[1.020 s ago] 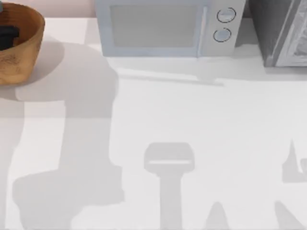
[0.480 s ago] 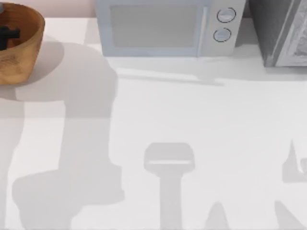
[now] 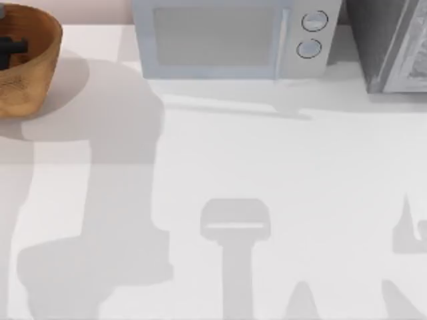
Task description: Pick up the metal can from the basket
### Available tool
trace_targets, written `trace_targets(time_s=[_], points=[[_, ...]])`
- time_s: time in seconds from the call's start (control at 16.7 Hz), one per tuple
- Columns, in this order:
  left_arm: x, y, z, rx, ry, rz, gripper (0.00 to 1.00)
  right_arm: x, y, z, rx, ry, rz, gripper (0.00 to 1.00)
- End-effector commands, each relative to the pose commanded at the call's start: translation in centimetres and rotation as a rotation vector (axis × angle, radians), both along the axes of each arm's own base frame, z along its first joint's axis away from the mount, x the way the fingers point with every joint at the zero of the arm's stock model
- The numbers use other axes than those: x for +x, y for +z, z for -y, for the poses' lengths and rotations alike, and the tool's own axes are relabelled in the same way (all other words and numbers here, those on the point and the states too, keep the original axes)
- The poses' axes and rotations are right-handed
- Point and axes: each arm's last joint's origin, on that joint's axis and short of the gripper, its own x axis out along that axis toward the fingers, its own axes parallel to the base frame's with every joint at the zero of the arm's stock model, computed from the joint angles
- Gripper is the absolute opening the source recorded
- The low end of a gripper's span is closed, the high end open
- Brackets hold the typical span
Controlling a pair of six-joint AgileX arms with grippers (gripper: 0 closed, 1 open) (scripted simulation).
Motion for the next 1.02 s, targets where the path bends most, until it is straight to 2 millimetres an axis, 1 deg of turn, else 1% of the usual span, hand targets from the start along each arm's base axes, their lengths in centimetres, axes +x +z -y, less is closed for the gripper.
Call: trace_targets(time_s=[0.12, 0.24, 0.36, 0.48, 0.54, 0.66, 0.72, 0.84, 0.9, 0.96, 1.02], points=[[0.1, 0.8, 0.4, -0.007, -0.006, 0.015, 0.00, 0.0, 0.0, 0.0, 0.000, 0.000, 0.000, 1.00], [0.2, 2.7, 1.4, -0.022, -0.022, 0.051, 0.00, 0.0, 0.0, 0.0, 0.000, 0.000, 0.000, 1.00], [0.1, 5.8, 3.0, -0.041, -0.047, 0.109, 0.00, 0.0, 0.0, 0.0, 0.000, 0.000, 0.000, 1.00], [-0.7, 9.9, 4.9, -0.064, -0.078, 0.182, 0.00, 0.0, 0.0, 0.0, 0.000, 0.000, 0.000, 1.00], [-1.5, 12.1, 5.9, -0.075, -0.094, 0.224, 0.00, 0.0, 0.0, 0.0, 0.000, 0.000, 0.000, 1.00], [-3.9, 16.5, 7.8, -0.099, -0.126, 0.310, 0.00, 0.0, 0.0, 0.0, 0.000, 0.000, 0.000, 1.00], [-5.6, 18.5, 8.7, -0.110, -0.141, 0.354, 0.00, 0.0, 0.0, 0.0, 0.000, 0.000, 0.000, 1.00], [-9.9, 21.8, 10.1, -0.132, -0.166, 0.439, 0.00, 0.0, 0.0, 0.0, 0.000, 0.000, 0.000, 1.00], [-12.4, 22.9, 10.7, -0.141, -0.175, 0.480, 0.00, 0.0, 0.0, 0.0, 0.000, 0.000, 0.000, 1.00], [-15.1, 23.6, 11.1, -0.149, -0.181, 0.520, 0.00, 0.0, 0.0, 0.0, 0.000, 0.000, 0.000, 1.00], [-18.0, 23.8, 11.4, -0.155, -0.186, 0.559, 0.00, 0.0, 0.0, 0.0, 0.000, 0.000, 0.000, 1.00]])
